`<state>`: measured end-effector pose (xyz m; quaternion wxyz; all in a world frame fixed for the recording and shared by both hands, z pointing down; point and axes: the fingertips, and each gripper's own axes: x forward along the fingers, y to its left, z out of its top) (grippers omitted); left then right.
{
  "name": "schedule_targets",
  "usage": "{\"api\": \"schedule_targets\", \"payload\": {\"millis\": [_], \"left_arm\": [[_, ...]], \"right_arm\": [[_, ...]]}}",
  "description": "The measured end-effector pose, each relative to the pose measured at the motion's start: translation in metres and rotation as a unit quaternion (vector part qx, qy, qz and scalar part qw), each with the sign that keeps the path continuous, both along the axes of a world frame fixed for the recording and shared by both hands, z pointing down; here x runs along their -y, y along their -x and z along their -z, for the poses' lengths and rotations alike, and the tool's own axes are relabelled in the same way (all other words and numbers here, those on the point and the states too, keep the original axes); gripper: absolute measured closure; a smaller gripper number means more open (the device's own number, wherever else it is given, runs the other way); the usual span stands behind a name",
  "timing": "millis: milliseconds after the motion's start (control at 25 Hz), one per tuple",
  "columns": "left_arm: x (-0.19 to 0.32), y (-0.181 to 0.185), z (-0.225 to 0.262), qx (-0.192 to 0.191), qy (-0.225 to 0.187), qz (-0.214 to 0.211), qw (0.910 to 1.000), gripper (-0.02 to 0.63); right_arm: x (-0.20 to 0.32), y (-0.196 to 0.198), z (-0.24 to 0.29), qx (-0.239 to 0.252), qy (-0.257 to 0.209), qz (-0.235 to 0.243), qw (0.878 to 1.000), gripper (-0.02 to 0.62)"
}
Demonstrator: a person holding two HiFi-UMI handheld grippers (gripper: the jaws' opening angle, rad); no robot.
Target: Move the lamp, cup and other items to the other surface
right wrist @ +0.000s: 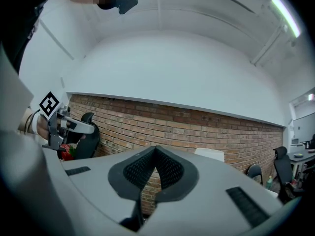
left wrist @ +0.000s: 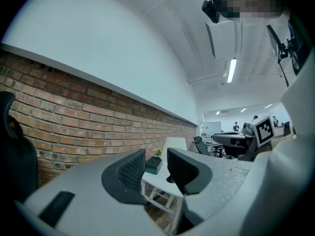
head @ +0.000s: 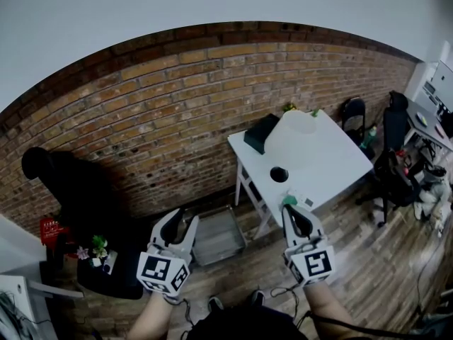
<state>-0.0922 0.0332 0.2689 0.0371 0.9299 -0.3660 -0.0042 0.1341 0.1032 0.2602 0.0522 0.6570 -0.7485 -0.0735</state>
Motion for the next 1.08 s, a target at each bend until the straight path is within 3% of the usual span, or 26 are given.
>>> {"api": "schedule_targets", "payload": {"millis": [1080], "left_arm": [[-0.001, -0.032, -0.004, 0.02, 0.0, -0.027, 0.9994, 0.472]], "right_arm": [[0.003, -0.023, -0.001, -0.002, 0.002, -0.009, 1.0, 0.592]]}}
